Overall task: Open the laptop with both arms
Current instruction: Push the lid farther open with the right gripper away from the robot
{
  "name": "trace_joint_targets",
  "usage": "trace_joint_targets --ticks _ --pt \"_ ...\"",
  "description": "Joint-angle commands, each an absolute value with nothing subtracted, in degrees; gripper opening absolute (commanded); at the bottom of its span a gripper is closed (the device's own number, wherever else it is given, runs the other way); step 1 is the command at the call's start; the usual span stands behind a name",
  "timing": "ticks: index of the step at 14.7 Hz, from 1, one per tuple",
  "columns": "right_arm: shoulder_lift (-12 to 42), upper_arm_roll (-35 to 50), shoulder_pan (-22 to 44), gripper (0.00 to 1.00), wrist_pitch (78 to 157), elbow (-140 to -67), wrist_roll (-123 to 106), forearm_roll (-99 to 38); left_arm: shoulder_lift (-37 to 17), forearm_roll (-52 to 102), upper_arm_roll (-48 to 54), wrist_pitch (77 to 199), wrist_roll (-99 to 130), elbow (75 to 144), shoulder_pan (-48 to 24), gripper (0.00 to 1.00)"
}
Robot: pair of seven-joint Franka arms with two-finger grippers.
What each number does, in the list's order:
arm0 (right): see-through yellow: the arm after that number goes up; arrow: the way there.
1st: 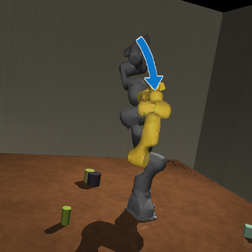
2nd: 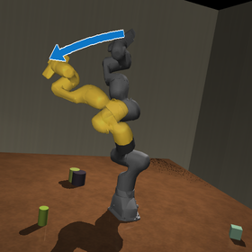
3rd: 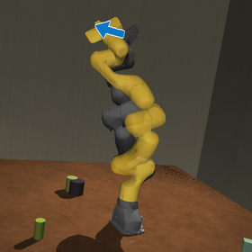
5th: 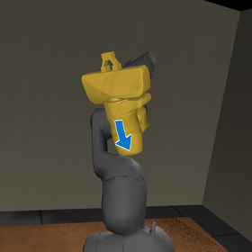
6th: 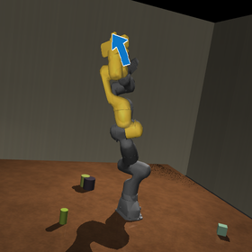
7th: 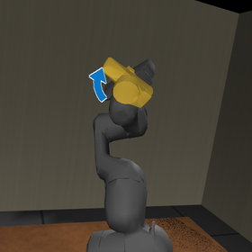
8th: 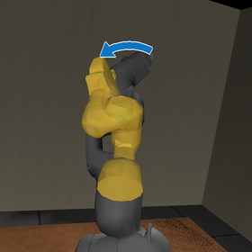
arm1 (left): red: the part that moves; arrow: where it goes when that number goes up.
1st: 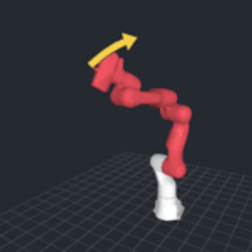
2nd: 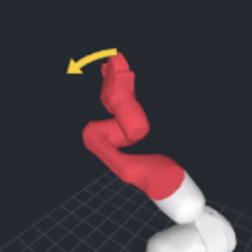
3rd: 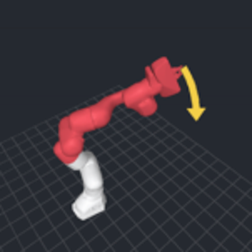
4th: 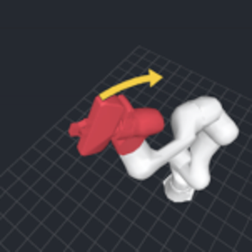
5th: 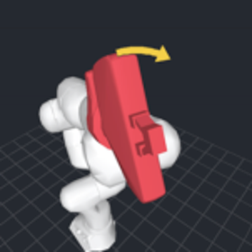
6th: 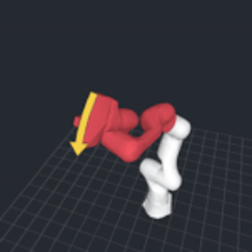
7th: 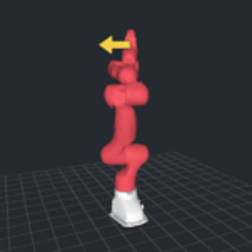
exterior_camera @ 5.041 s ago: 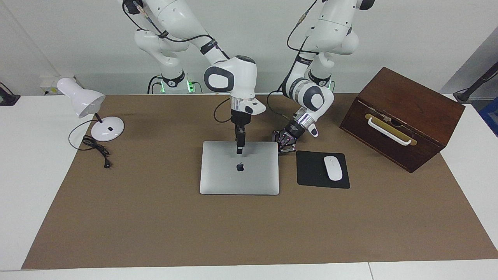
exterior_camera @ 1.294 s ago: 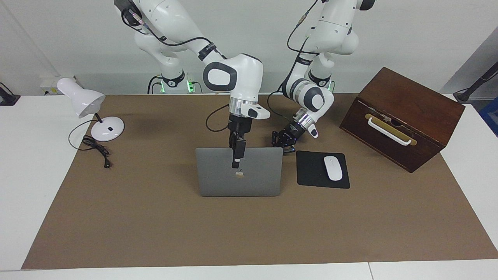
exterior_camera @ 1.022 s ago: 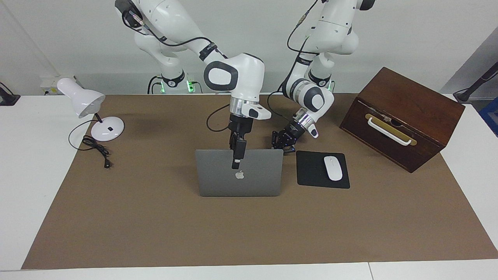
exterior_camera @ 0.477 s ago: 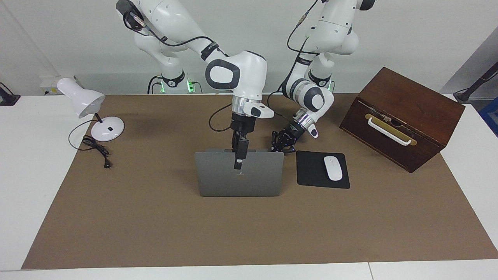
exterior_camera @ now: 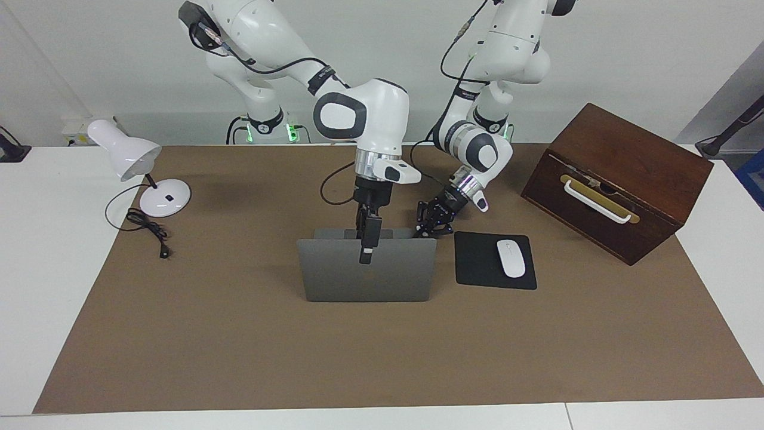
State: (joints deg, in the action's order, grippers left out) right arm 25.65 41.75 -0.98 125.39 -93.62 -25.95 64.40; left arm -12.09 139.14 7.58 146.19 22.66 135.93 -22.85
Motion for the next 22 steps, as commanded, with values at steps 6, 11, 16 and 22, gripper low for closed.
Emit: trace_joint_targets --ticks 6,11,16,22 --pt "29.0 42.6 -1.0 0.90 124.4 -87.8 -27.7 68.5 -15.4 140.6 6.9 145.7 20.5 135.2 -23.2 0.00" --pt "29.5 42.6 -0.4 0.90 125.0 -86.9 -27.5 69.3 -15.4 140.6 6.9 145.7 20.5 135.1 -23.2 0.00" --pt "29.8 42.6 -0.3 0.89 124.4 -86.7 -27.4 71.9 -15.4 140.6 6.9 145.8 20.4 135.1 -23.2 0.00" --pt "29.8 42.6 -0.3 0.89 124.4 -86.7 -26.9 71.2 -15.4 140.7 6.9 145.8 20.3 135.1 -23.2 0.00"
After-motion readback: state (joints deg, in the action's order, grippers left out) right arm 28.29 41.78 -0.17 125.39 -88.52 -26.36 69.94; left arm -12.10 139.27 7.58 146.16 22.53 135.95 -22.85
